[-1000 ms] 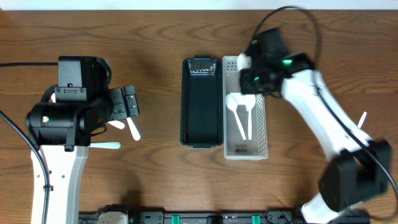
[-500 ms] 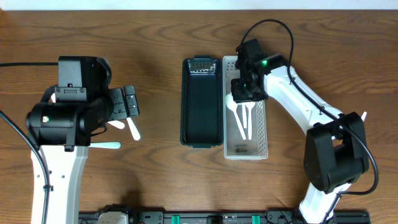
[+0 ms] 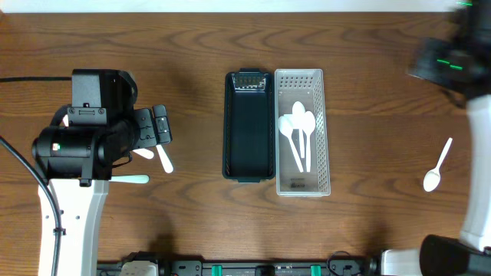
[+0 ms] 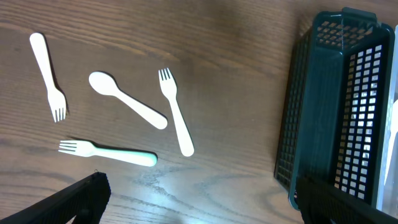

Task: Pack container
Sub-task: 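Place the spoon in the white basket and return right, then grasp the last white spoon with the right gripper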

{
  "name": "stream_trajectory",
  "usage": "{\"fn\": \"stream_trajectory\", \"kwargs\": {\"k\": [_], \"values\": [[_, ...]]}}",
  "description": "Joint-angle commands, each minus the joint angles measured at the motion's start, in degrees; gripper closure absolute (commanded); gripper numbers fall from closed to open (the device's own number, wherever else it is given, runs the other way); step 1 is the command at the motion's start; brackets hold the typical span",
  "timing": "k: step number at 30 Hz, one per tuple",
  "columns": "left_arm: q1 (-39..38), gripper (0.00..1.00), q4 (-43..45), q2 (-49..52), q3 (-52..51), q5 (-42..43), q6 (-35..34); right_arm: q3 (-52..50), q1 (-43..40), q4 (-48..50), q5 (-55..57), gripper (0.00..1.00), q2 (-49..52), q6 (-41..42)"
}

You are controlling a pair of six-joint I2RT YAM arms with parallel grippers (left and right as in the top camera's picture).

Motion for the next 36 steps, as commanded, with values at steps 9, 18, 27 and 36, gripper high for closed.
{"fn": "stream_trajectory", "kwargs": {"k": [9, 18, 27, 36], "values": [[0.0, 0.02, -0.2, 0.1, 0.3, -0.5, -0.3, -16.8, -24.7, 5.2, -7.0, 0.19, 7.0, -3.6], [0.0, 0.02, -0.2, 0.1, 0.3, -0.5, -0.3, -30.4, -26.9, 14.3, -7.0, 0.18, 18.4, -5.2], [0.0, 0.02, -0.2, 0.1, 0.3, -0.5, -0.3, -32.4, -26.8, 17.1, -7.3, 0.20, 24.7, -5.2], [0.0, 0.02, -0.1, 0.1, 0.3, -0.5, -0.3, -32.8, -26.8, 18.6, -7.3, 0.49, 25.1, -5.3]]}}
